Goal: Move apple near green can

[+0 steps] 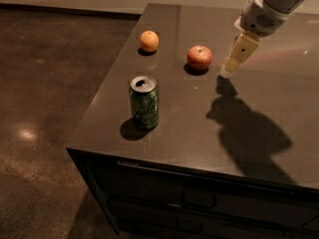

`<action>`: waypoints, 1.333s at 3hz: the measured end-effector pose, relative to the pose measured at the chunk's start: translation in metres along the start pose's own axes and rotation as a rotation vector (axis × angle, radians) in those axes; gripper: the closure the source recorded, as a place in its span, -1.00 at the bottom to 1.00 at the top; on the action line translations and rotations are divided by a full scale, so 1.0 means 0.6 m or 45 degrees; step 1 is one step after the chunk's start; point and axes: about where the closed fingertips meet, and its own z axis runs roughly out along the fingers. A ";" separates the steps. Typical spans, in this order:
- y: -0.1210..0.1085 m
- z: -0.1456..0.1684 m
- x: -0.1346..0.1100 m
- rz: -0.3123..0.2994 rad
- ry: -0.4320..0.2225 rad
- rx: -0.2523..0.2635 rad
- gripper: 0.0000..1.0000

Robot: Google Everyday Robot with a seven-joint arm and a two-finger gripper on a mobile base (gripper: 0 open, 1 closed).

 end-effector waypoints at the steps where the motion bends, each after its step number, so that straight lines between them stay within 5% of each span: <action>1: -0.050 0.050 -0.005 0.054 0.001 0.012 -1.00; 4: -0.119 0.176 -0.020 0.182 0.016 -0.072 -1.00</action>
Offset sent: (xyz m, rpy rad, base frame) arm 0.1101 -0.0115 -0.0647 0.0445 0.0745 -0.1323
